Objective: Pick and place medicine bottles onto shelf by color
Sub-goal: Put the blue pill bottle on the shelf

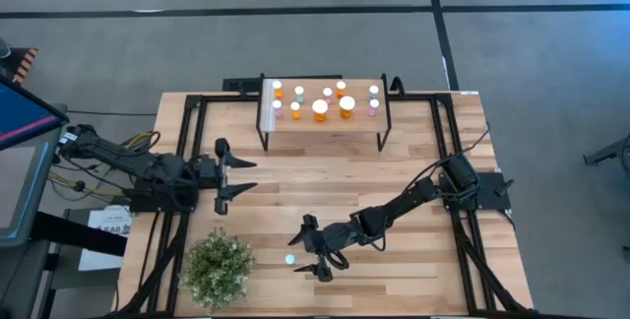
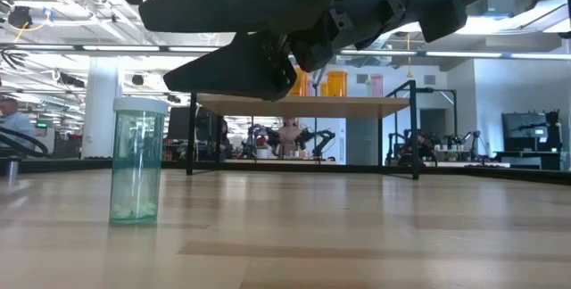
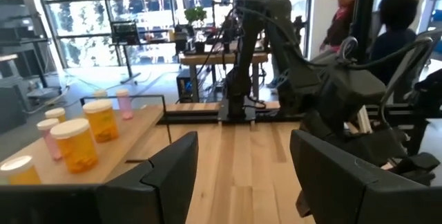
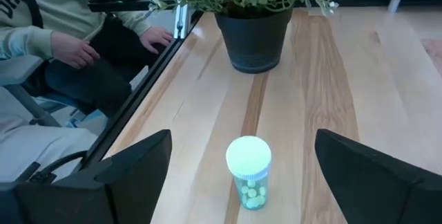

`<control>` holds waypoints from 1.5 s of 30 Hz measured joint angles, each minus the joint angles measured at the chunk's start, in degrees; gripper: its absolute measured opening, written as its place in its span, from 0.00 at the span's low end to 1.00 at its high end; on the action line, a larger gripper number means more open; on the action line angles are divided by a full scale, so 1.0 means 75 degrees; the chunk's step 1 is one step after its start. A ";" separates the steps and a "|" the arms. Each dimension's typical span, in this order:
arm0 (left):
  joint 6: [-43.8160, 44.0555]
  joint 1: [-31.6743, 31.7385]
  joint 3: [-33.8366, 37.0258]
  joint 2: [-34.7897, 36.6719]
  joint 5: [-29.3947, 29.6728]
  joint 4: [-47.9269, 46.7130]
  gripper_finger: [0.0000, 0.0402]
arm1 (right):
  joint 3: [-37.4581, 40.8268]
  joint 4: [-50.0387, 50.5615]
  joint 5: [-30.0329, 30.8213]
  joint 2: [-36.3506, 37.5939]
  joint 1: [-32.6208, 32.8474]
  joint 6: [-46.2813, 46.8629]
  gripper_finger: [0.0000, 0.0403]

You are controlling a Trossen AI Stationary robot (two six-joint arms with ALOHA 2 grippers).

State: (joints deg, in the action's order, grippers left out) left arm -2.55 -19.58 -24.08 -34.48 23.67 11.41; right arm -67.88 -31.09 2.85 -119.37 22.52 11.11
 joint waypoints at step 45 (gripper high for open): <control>0.0090 -0.0116 0.0839 0.1218 0.0125 0.0345 0.55 | -0.1463 0.1609 -0.0190 -0.0991 -0.0009 -0.0195 0.78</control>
State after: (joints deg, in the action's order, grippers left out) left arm -1.87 -20.45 -17.78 -25.34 24.61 14.00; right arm -78.85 -19.03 1.43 -126.80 22.46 9.65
